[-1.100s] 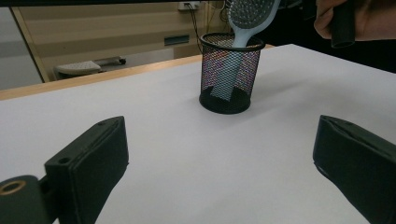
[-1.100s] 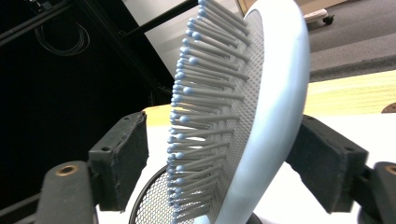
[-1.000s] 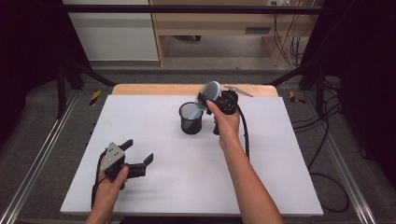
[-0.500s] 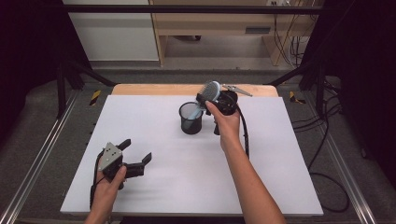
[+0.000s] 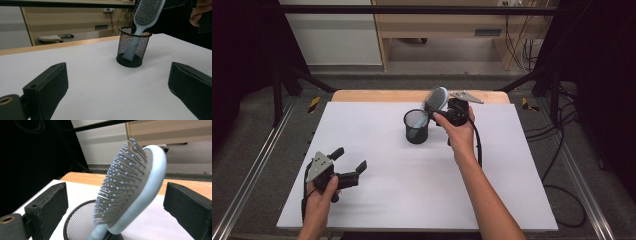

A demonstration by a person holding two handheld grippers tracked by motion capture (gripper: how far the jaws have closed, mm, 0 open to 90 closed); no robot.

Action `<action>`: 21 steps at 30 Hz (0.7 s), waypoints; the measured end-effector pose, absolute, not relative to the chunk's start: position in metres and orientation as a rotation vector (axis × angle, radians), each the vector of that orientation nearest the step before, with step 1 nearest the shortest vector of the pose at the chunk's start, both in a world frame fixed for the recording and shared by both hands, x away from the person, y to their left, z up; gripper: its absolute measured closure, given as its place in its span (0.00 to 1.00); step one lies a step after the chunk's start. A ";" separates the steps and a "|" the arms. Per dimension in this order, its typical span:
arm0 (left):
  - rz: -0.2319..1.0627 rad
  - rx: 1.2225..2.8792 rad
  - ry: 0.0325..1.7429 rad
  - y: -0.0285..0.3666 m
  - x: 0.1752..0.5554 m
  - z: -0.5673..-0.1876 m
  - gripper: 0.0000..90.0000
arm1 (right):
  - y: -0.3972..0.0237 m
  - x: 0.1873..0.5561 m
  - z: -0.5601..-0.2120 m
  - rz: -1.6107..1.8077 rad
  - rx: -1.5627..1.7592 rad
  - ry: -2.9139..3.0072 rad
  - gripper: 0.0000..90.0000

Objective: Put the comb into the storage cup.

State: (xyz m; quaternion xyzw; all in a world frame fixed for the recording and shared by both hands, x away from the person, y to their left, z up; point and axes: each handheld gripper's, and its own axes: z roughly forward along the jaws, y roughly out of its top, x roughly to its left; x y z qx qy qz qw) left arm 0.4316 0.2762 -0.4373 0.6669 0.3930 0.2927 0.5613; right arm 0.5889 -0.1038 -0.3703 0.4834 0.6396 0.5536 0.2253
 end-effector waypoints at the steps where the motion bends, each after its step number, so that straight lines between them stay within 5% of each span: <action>1: 0.701 1.567 0.931 0.279 0.431 -0.436 0.03 | -0.105 0.588 -0.369 1.524 1.326 1.765 0.06; 21: 0.719 1.533 0.969 0.297 0.427 -0.437 0.03 | -0.124 0.569 -0.361 1.495 1.216 1.787 0.07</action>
